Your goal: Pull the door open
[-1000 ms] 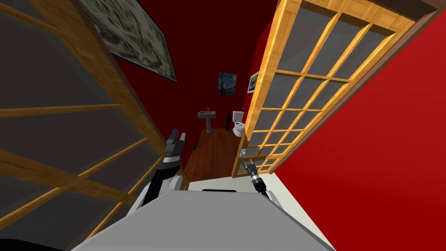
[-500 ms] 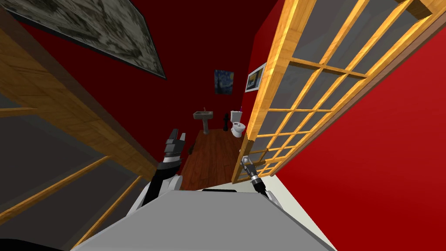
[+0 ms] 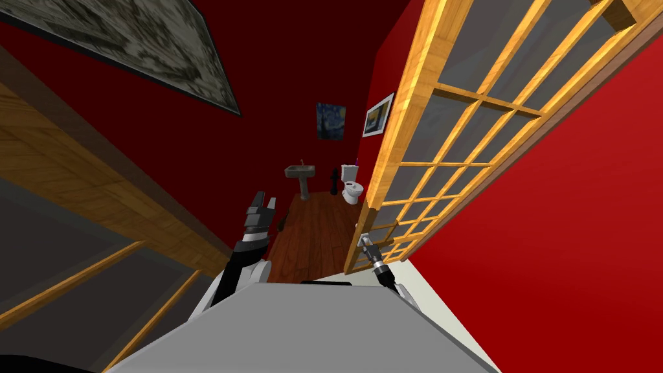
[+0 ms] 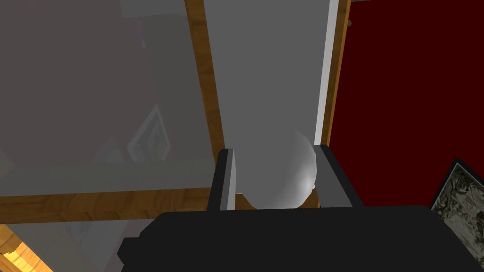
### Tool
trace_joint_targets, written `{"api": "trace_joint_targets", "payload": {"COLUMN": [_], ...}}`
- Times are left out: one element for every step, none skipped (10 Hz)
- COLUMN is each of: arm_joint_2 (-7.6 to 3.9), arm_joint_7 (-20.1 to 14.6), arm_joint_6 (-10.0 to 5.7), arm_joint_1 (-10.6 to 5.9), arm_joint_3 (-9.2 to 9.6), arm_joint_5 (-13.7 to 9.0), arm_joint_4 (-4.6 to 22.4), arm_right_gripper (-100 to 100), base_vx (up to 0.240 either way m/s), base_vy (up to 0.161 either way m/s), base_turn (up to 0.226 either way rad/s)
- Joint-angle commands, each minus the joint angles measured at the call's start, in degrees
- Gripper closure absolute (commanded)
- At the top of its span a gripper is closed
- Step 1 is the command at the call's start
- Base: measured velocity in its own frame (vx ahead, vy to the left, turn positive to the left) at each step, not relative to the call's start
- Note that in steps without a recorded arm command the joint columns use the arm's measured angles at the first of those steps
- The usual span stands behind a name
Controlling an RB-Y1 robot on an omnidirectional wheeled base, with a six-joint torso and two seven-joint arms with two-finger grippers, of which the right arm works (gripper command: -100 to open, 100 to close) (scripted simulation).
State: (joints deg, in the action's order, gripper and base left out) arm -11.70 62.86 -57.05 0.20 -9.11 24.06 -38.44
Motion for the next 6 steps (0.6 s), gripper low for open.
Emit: {"api": "trace_joint_targets", "payload": {"arm_joint_2": [0.04, 0.04, 0.04, -0.05, -0.11, -0.15], "arm_joint_7": [0.0, 0.0, 0.0, -1.7, -2.8, -3.7], "arm_joint_6": [-0.07, -0.07, -0.07, 0.03, 0.07, 0.11], "arm_joint_1": [-0.06, -0.06, -0.06, 0.0, 0.01, 0.01], "arm_joint_3": [0.04, 0.04, 0.04, 0.29, 0.44, 0.58], "arm_joint_5": [0.0, 0.0, 0.0, -0.7, -1.2, -1.7], "arm_joint_4": [-0.1, -0.1, -0.1, 0.0, 0.0, 0.0], "arm_right_gripper": [100, 100, 100, 100, 100, 100], "base_vx": [0.0, 0.0, 0.0, -0.03, -0.049, -0.045], "base_vy": [0.0, 0.0, 0.0, -0.009, -0.017, -0.019], "base_turn": [0.0, 0.0, 0.0, 0.106, 0.115, 0.105]}}
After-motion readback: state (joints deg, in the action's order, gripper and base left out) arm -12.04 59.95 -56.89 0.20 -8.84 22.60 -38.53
